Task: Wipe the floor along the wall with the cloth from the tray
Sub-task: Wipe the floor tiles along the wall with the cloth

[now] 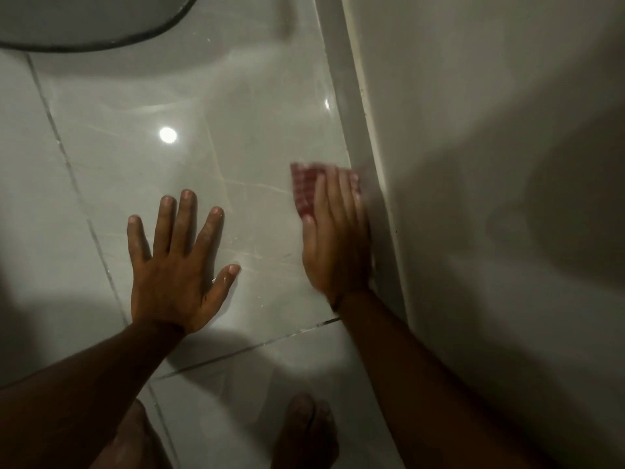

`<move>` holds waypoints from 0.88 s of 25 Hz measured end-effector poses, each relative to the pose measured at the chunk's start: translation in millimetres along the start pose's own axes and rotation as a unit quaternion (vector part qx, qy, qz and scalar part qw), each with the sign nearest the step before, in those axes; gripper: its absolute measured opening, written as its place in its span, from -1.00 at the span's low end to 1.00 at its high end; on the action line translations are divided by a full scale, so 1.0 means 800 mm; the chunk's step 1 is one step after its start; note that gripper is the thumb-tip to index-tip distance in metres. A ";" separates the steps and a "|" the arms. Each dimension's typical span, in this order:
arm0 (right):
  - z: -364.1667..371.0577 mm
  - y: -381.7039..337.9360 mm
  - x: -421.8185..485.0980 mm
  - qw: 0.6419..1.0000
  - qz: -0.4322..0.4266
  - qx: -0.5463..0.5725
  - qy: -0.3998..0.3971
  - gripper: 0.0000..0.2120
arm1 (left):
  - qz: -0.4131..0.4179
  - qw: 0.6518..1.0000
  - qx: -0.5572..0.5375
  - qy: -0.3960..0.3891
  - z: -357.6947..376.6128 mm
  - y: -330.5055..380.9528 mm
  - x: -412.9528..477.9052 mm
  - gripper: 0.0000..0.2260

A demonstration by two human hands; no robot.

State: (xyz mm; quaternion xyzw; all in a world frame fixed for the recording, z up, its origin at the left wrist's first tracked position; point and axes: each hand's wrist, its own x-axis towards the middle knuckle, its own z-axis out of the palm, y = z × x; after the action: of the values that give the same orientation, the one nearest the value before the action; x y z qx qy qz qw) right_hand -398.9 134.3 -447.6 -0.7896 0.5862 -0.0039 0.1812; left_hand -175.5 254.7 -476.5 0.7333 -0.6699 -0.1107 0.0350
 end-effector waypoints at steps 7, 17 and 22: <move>-0.015 -0.011 0.133 0.999 -0.015 -0.029 0.010 -0.33 | -0.010 1.000 -0.016 -0.002 0.009 0.024 0.005 -0.19; 0.009 0.094 -0.228 0.994 0.051 -0.071 -0.061 -0.43 | 0.003 0.999 -0.041 0.008 0.005 0.039 0.022 -0.32; 0.005 0.030 -0.059 0.999 0.013 -0.044 -0.007 -0.43 | -0.002 0.999 -0.047 0.009 0.001 0.015 0.014 -0.35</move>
State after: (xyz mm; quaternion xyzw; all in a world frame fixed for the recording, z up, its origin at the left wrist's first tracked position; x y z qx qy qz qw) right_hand -435.1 172.9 -449.0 -0.7892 0.5947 0.0296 0.1506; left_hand -186.6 242.8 -476.0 0.7331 -0.6623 -0.1355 0.0750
